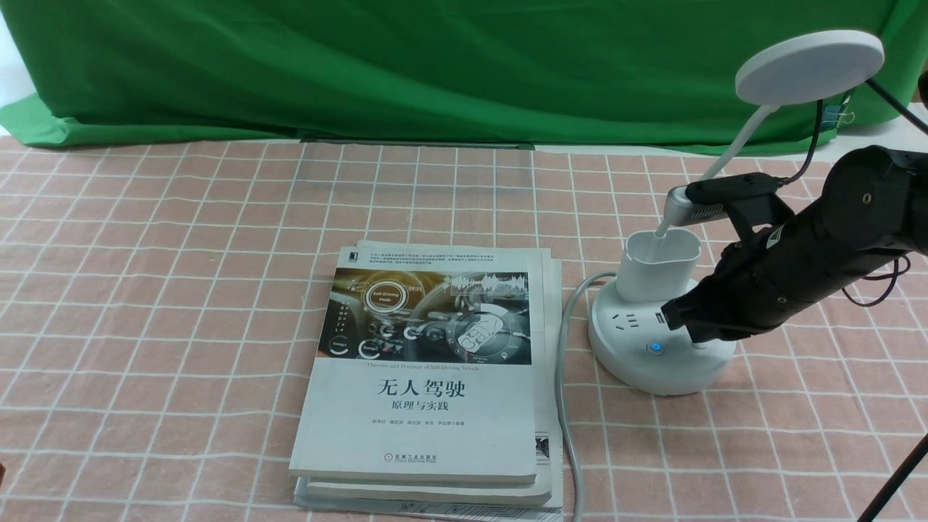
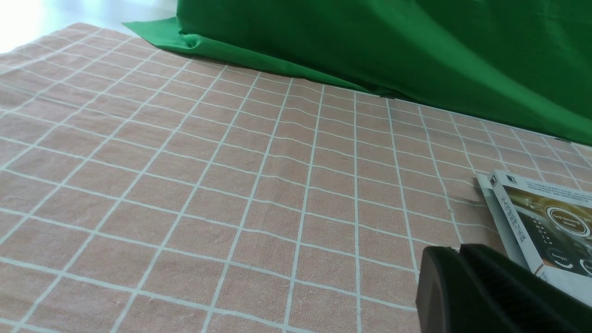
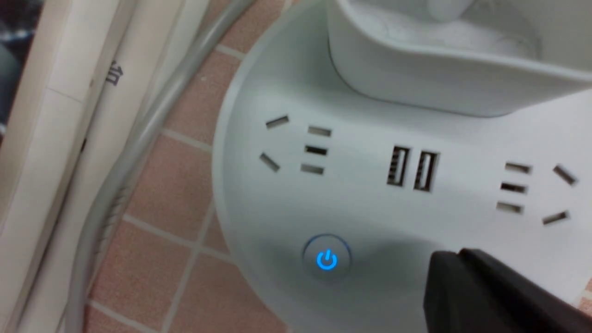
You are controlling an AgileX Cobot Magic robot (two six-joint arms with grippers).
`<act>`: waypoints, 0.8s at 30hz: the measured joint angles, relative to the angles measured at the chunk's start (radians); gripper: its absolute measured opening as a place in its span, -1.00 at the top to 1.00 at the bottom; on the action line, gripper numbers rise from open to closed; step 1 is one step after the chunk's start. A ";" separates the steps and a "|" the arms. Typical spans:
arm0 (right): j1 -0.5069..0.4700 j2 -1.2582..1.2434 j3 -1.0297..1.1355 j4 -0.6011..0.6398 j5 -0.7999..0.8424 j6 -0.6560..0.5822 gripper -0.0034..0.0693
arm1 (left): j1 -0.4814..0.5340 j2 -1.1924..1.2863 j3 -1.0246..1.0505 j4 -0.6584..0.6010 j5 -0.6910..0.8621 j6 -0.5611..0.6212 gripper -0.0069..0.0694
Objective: Turn on the table lamp on the pink coffee tablecloth with your hand.
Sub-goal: 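Press the button on the base of the white desk lamp with the right gripper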
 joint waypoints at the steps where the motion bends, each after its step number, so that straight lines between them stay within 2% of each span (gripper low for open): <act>1: 0.000 0.000 0.000 0.000 0.000 0.000 0.82 | 0.000 0.000 0.000 0.000 0.000 0.000 0.77; 24: -0.003 0.009 0.000 -0.023 -0.010 0.000 0.82 | 0.000 0.000 0.000 0.000 0.000 -0.001 0.77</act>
